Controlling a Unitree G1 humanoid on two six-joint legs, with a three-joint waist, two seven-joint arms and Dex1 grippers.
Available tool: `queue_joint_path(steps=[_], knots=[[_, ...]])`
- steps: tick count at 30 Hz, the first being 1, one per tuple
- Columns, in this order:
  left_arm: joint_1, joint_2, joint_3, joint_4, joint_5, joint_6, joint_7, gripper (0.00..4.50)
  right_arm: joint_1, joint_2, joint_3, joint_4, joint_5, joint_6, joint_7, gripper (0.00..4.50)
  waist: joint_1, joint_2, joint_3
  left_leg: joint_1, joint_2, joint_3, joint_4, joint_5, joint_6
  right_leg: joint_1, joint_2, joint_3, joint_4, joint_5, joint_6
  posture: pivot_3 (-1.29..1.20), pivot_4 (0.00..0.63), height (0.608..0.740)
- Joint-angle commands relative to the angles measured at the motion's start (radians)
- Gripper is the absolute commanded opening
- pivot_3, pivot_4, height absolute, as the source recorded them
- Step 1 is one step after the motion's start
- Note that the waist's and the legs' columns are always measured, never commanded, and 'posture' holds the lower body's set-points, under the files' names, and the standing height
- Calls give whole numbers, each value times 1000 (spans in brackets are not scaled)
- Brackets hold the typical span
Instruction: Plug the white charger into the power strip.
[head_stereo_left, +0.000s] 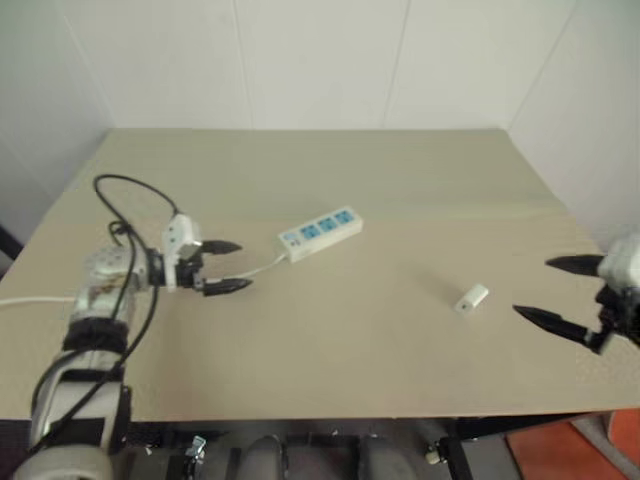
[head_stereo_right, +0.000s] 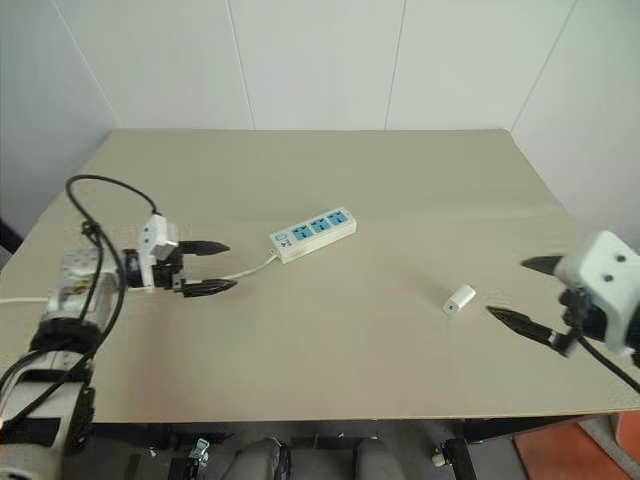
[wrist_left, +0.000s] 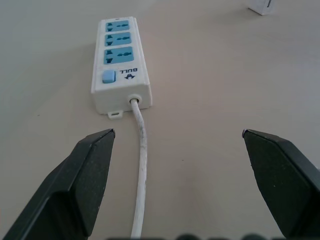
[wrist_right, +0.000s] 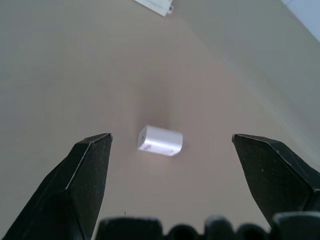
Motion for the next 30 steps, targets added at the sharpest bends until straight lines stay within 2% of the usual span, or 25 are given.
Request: queue_joint_path(steps=[1,6,12,16,27,28,30], knots=[[-113,-35,-61,162,120,-87,90,4466,-64,-35,130,-124,22,63,-90,4500,-3,-1,0,-1,0,0,0,0,0,-1,0,0,-1,0,0,0,150,740],[-235,-105,-113,327,214,-73,154,4466,-208,12,335,-221,26,126,-252,4500,-3,-1,0,-13,-1,-1,3,-1,1,-12,0,0,1,0,0,0,150,740],[-289,-141,-139,414,283,-26,215,4466,-253,48,403,-270,27,173,-332,4500,3,-1,0,-17,-1,-3,3,-1,2,-15,-1,-1,2,0,0,0,150,740],[-299,-158,-145,448,316,19,287,3582,-243,46,422,-275,11,171,-357,4500,4,-1,-1,-15,-1,-3,3,-1,2,-13,-1,-1,2,0,0,0,150,740],[-270,-151,-106,444,293,2,270,217,-268,37,487,-235,-37,123,-360,4500,-5,-1,-1,-11,-1,-3,4,0,1,-13,0,-1,8,0,0,0,150,740],[-264,-148,-104,442,293,-3,268,19,-275,38,495,-230,-42,118,-360,4500,-6,-1,-1,-11,-1,-3,4,0,1,-13,1,-1,8,0,0,0,150,740],[-253,-141,-102,434,295,-18,255,19,-286,40,508,-222,-47,111,-359,4500,-6,-1,-1,-11,-1,-3,4,0,1,-13,0,-1,8,0,0,0,150,740]])
